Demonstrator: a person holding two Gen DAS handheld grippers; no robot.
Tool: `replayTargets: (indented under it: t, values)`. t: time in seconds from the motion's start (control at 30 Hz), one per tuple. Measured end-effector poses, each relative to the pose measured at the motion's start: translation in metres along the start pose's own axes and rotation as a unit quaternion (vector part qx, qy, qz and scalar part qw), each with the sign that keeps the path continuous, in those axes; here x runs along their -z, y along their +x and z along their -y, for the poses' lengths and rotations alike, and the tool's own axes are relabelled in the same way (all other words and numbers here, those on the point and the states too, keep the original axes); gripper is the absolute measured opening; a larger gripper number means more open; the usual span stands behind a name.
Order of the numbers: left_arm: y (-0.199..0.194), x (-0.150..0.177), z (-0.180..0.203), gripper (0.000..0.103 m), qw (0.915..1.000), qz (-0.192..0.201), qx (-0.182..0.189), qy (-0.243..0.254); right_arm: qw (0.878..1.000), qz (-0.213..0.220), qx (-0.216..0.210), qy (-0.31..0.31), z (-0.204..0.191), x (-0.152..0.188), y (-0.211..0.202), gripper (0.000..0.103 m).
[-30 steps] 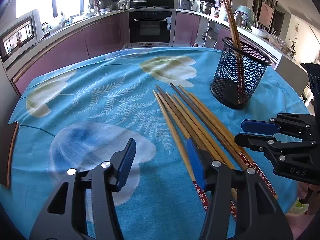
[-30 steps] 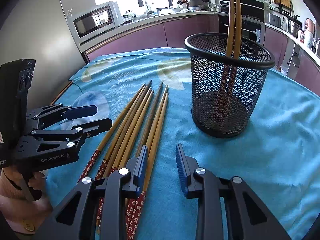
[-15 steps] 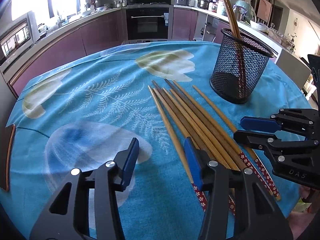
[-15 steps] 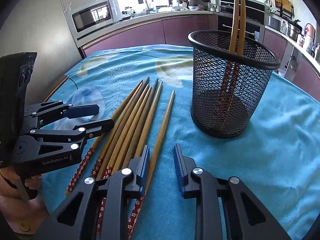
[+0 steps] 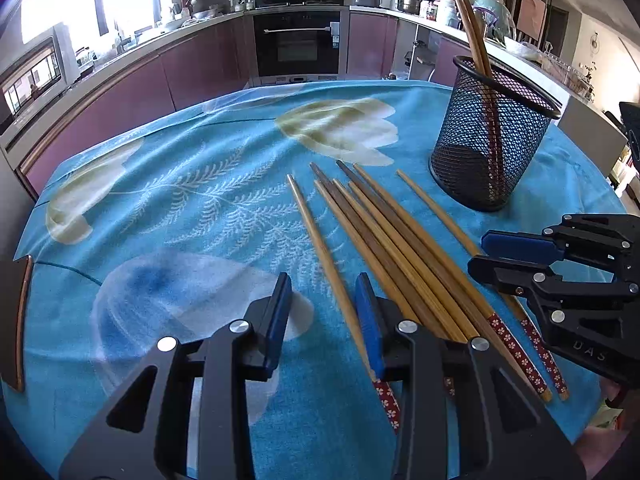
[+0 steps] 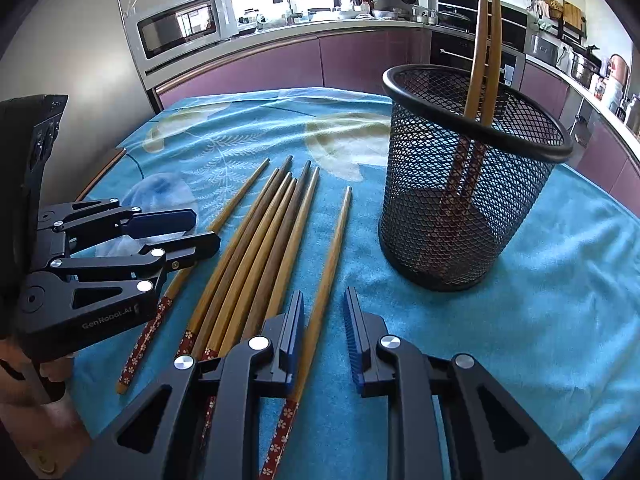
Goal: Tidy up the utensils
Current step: 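Move the left tool back and grasp a chopstick while the right tool grasps another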
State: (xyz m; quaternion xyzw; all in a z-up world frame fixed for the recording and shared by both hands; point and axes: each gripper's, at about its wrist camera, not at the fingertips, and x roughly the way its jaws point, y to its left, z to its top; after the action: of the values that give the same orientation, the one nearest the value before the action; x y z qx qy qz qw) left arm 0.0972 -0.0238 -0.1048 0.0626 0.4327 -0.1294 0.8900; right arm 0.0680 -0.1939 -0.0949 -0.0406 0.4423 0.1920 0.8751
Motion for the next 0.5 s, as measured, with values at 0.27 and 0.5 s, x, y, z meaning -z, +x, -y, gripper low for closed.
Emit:
replayTargets:
  t: [0.27, 0.5]
  values:
    - [0.0026, -0.003, -0.0011, 0.027, 1.0, 0.0, 0.0, -0.008, 1.0, 0.001, -0.005, 0.011, 0.0042, -0.0021, 0.0009, 0.011]
    - [0.0028, -0.0031, -0.0016, 0.012, 0.9996, 0.002, 0.006, -0.029, 1.0, 0.002, -0.017, 0.026, 0.0084, -0.0012, -0.0009, 0.006]
